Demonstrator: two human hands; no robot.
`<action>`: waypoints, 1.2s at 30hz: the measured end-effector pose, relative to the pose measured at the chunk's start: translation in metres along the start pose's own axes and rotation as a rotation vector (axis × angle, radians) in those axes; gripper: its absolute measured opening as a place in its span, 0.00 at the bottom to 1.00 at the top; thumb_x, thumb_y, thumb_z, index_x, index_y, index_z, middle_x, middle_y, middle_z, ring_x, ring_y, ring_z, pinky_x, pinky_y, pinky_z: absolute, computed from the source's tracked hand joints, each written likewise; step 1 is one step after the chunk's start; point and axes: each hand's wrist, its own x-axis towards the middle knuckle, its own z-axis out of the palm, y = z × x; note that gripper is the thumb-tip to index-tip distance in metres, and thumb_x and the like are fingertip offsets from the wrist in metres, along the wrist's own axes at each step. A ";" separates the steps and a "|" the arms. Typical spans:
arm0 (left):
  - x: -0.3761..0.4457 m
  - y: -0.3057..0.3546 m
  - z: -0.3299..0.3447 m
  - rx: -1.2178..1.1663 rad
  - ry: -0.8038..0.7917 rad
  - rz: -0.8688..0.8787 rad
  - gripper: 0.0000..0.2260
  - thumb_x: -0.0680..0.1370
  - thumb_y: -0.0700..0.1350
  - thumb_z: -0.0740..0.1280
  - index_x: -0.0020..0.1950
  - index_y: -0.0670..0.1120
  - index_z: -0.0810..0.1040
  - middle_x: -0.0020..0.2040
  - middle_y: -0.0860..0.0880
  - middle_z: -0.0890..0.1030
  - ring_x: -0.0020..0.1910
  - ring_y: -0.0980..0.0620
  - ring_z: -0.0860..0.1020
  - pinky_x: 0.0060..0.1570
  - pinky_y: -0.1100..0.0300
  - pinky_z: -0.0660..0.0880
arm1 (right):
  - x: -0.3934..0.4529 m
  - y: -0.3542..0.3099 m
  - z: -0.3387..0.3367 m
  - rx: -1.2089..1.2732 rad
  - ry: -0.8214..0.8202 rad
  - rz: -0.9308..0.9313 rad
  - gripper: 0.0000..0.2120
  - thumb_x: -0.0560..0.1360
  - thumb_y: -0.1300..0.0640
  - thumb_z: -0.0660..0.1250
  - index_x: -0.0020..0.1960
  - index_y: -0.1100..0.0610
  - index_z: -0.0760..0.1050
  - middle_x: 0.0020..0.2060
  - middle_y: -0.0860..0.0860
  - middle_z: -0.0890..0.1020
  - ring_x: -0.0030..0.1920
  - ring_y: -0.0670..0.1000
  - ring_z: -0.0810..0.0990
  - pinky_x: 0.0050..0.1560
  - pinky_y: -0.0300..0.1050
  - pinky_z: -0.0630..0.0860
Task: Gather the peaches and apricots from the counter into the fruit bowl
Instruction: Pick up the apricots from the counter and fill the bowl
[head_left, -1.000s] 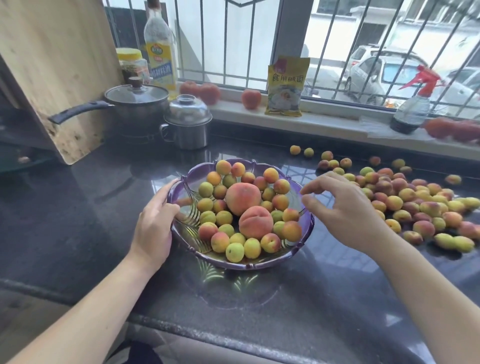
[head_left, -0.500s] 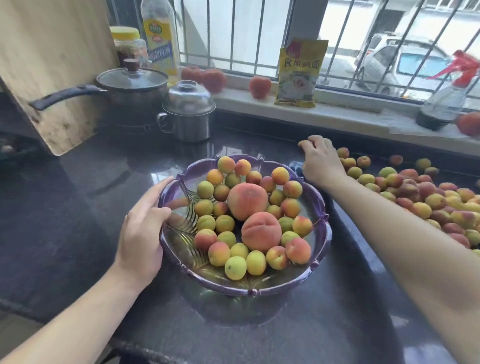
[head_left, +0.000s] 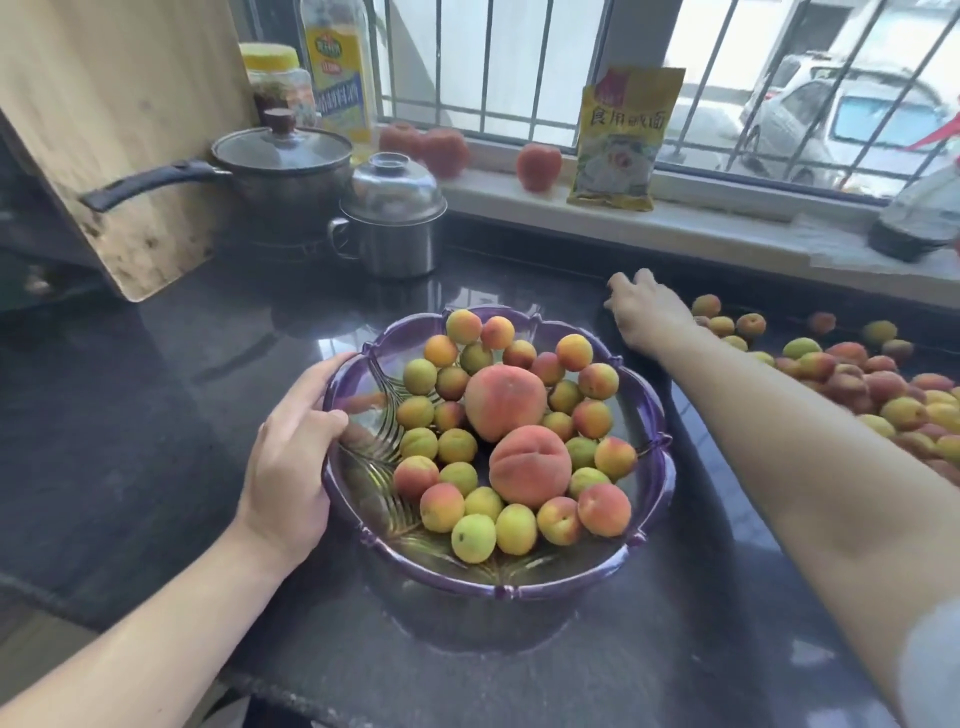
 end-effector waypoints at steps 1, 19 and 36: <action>-0.001 0.001 -0.001 0.002 -0.003 -0.006 0.22 0.76 0.42 0.57 0.63 0.53 0.83 0.61 0.49 0.87 0.64 0.46 0.83 0.67 0.41 0.77 | -0.009 -0.006 -0.004 0.051 -0.022 -0.024 0.14 0.84 0.51 0.59 0.68 0.54 0.68 0.59 0.59 0.73 0.55 0.63 0.77 0.53 0.57 0.75; -0.003 0.001 -0.007 0.096 0.003 -0.072 0.31 0.69 0.56 0.61 0.72 0.54 0.80 0.66 0.51 0.85 0.69 0.47 0.80 0.73 0.35 0.73 | -0.212 -0.031 -0.139 0.312 0.051 -0.219 0.10 0.79 0.45 0.67 0.59 0.44 0.80 0.48 0.43 0.77 0.49 0.49 0.76 0.51 0.47 0.74; -0.018 0.015 -0.001 0.231 -0.096 0.091 0.30 0.72 0.54 0.59 0.76 0.58 0.72 0.75 0.54 0.74 0.76 0.54 0.71 0.78 0.51 0.68 | -0.237 -0.062 -0.130 0.182 -0.137 -0.321 0.12 0.80 0.58 0.66 0.59 0.47 0.82 0.55 0.45 0.80 0.58 0.49 0.76 0.60 0.46 0.73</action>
